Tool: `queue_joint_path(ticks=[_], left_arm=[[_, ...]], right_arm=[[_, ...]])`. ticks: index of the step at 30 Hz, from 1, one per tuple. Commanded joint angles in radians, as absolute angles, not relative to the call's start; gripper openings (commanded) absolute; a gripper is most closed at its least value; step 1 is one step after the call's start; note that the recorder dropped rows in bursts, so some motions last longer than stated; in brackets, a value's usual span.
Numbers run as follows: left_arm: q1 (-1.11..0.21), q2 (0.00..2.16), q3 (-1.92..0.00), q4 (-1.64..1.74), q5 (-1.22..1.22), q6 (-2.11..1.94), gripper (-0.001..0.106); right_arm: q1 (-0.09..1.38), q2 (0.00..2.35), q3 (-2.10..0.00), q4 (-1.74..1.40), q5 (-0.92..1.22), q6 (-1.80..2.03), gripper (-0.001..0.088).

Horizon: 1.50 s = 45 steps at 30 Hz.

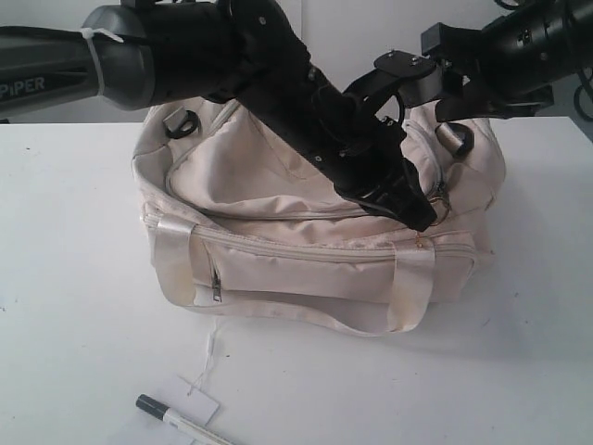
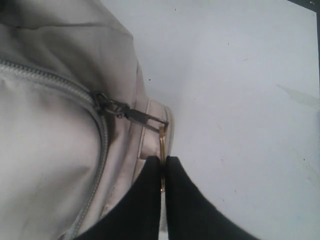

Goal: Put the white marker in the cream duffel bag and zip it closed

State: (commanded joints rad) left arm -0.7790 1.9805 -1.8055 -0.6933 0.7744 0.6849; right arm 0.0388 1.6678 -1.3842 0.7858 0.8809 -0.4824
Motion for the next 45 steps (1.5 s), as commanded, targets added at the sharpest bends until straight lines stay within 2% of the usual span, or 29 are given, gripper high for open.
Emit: queue_joint_path(ticks=[4, 10, 17, 26, 45], left_arm=[[-0.779, 1.981, -1.805, -0.693, 0.774, 0.685, 0.000], [-0.779, 1.981, -1.805, -0.693, 0.774, 0.685, 0.000], [-0.779, 1.981, -1.805, -0.693, 0.776, 0.685, 0.000], [-0.779, 1.981, -1.805, -0.693, 0.776, 0.739, 0.000], [-0.781, 1.981, -1.805, -0.693, 0.779, 0.739, 0.000]], right_arm=[[0.039, 1.679, -1.382, 0.752, 0.869, -0.446, 0.0524], [0.039, 1.670, -1.402, 0.720, 0.894, -0.441, 0.0584], [0.039, 1.649, -1.485, 0.575, 0.949, -0.312, 0.0584], [0.092, 1.680, -1.487, 0.542, 0.923, -0.308, 0.0617], [0.108, 1.792, -1.485, 0.542, 0.914, -0.275, 0.0617]])
